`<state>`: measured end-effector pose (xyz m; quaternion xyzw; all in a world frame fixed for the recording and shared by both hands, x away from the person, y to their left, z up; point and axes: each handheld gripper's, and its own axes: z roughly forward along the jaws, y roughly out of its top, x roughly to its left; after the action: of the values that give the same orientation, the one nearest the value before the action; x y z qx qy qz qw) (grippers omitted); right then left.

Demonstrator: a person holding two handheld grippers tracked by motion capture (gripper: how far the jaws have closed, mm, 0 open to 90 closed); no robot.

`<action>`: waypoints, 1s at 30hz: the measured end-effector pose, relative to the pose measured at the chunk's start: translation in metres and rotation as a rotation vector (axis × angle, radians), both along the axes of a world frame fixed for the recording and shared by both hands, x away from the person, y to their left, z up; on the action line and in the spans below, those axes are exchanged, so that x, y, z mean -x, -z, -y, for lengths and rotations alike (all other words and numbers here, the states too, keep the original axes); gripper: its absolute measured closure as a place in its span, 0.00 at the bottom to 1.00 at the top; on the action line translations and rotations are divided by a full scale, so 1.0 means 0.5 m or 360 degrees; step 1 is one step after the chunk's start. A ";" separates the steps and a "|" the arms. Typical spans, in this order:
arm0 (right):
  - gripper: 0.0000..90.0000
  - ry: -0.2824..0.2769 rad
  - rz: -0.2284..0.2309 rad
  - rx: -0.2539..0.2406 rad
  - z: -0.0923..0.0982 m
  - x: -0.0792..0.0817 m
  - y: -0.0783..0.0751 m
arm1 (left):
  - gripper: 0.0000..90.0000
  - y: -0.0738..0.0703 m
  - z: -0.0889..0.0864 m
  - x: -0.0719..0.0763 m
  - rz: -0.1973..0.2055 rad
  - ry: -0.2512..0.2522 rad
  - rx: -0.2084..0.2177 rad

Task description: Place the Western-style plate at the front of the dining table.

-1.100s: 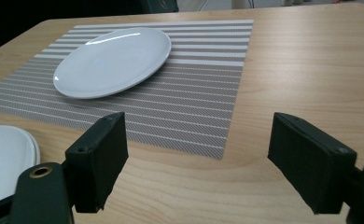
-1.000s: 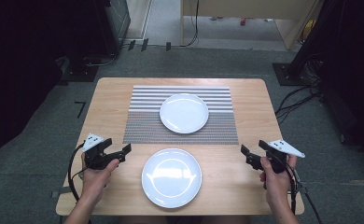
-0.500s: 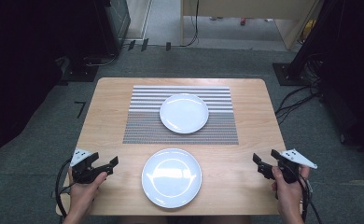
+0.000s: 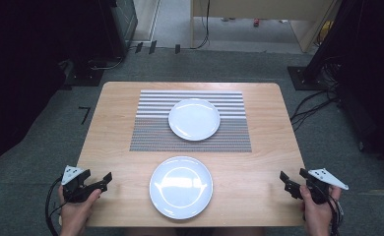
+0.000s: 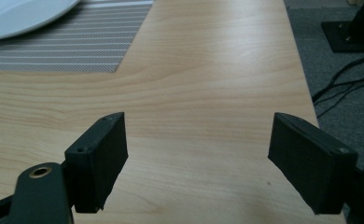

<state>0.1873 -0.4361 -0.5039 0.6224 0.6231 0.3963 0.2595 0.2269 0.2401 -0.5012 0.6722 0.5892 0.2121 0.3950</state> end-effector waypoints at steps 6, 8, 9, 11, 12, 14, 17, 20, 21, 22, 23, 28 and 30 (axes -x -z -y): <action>0.21 0.0035 -0.0037 0.0014 0.022 0.018 0.017 | 0.14 0.008 -0.017 0.012 -0.0007 -0.0031 -0.0077; 0.21 0.0041 -0.0053 0.0020 0.028 0.023 0.023 | 0.14 0.012 -0.021 0.016 -0.0011 -0.0040 -0.0110; 0.21 0.0042 -0.0060 0.0020 0.030 0.026 0.026 | 0.14 0.013 -0.023 0.018 -0.0011 -0.0042 -0.0119; 0.20 0.0042 -0.0072 0.0033 0.031 0.031 0.031 | 0.14 0.014 -0.025 0.023 -0.0006 -0.0041 -0.0152; 0.20 0.0038 -0.0082 0.0041 0.030 0.033 0.035 | 0.14 0.014 -0.024 0.024 -0.0003 -0.0040 -0.0170; 0.19 0.0026 -0.0107 0.0058 0.027 0.035 0.038 | 0.14 0.016 -0.021 0.026 -0.0005 -0.0032 -0.0197; 0.19 0.0017 -0.0136 0.0117 0.018 0.034 0.041 | 0.14 0.021 -0.011 0.028 -0.0019 0.0000 -0.0246; 0.17 -0.0004 -0.0159 0.0246 0.000 0.036 0.049 | 0.14 0.027 -0.007 0.026 -0.0066 0.0037 -0.0257; 0.17 -0.0006 -0.0153 0.0236 -0.002 0.038 0.050 | 0.14 0.029 -0.006 0.025 -0.0085 0.0049 -0.0268; 0.17 -0.0012 -0.0146 0.0237 -0.002 0.040 0.051 | 0.15 0.030 -0.005 0.024 -0.0099 0.0049 -0.0279; 0.17 -0.0014 -0.0139 0.0237 -0.002 0.042 0.052 | 0.15 0.031 -0.002 0.024 -0.0099 0.0045 -0.0306; 0.17 -0.0001 -0.0110 0.0232 -0.002 0.048 0.056 | 0.15 0.033 0.003 0.024 -0.0082 0.0043 -0.0319; 0.16 -0.0001 -0.0113 0.0232 -0.002 0.048 0.056 | 0.15 0.033 0.004 0.023 -0.0083 0.0041 -0.0319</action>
<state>0.1634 -0.4351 -0.5316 0.6153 0.6593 0.3277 0.2818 0.2153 0.2382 -0.5178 0.7212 0.5664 0.2474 0.3130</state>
